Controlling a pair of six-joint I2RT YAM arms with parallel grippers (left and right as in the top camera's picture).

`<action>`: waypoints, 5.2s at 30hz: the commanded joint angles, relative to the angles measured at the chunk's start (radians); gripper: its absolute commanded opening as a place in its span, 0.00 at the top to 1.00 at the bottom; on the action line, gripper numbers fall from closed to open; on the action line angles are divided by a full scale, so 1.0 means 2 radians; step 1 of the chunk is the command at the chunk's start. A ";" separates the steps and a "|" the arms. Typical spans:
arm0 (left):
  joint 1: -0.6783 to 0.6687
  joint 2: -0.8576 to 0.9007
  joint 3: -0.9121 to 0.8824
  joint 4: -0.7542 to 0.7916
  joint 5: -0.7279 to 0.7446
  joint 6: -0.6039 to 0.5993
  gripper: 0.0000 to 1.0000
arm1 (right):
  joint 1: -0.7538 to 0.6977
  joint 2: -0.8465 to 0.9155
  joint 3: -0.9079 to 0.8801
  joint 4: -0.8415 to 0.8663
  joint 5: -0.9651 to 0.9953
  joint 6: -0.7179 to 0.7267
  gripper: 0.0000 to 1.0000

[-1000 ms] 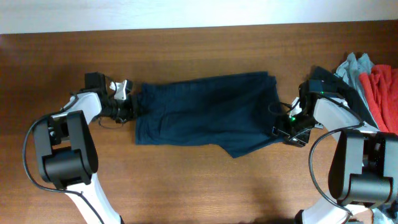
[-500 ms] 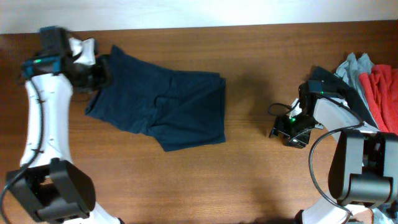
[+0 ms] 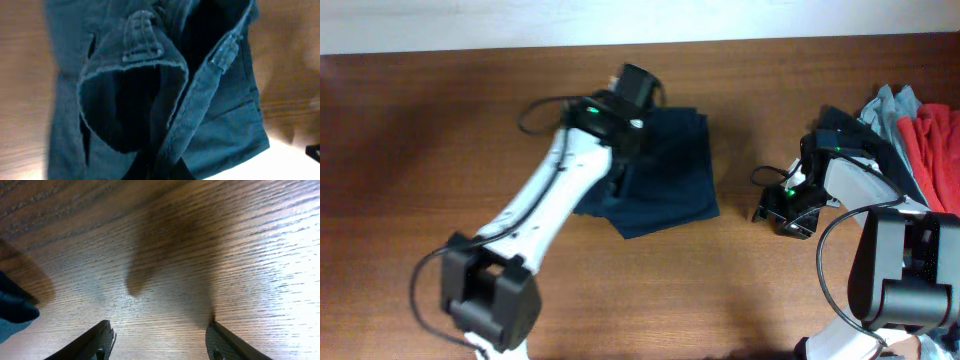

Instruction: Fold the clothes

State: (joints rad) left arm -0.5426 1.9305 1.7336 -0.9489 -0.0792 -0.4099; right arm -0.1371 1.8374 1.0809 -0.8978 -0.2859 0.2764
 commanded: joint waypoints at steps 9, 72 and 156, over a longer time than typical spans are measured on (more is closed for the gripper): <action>-0.022 0.073 0.001 0.105 -0.021 -0.104 1.00 | -0.003 -0.010 0.006 0.006 -0.010 -0.005 0.35; -0.084 0.174 0.157 0.167 0.022 -0.085 0.95 | 0.037 -0.057 0.007 0.131 -0.089 0.016 0.92; 0.066 0.294 0.158 -0.189 0.241 0.161 0.99 | 0.120 0.068 0.007 0.124 0.117 0.006 0.96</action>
State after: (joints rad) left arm -0.4801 2.4985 2.0510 -1.3163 0.5976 0.0158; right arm 0.1837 1.8957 1.1114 -0.5976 -0.3393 0.1490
